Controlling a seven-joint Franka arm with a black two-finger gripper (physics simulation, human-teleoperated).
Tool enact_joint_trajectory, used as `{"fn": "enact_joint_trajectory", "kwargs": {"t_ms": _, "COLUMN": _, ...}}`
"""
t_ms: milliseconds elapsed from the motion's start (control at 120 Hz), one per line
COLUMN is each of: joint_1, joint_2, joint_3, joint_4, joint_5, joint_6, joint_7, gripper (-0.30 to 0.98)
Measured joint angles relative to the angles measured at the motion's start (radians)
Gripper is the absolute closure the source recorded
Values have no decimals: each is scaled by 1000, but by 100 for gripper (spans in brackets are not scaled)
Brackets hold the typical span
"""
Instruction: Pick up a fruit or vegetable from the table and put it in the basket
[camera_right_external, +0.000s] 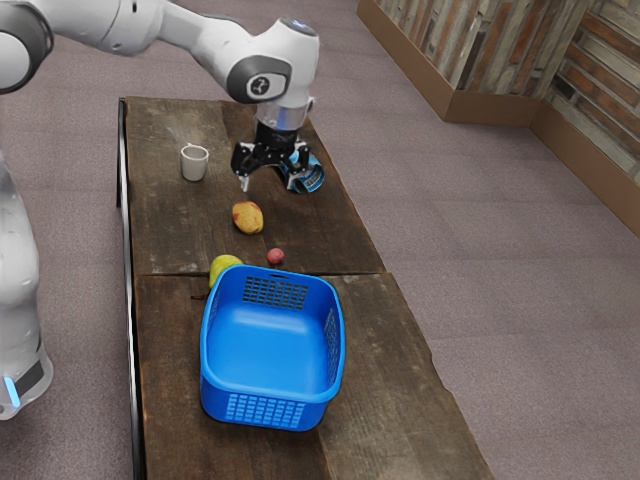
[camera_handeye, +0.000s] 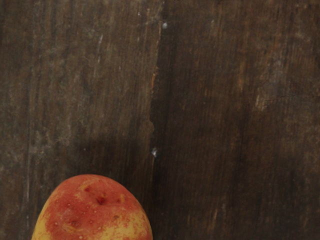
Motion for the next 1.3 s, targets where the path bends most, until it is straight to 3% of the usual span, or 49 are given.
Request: {"fn": "enact_joint_trajectory", "kwargs": {"t_ms": 1300, "joint_1": 0, "joint_2": -15, "joint_3": -16, "joint_4": -122, "joint_5": 30, "joint_6": 106, "joint_7": -70, "gripper": -1}}
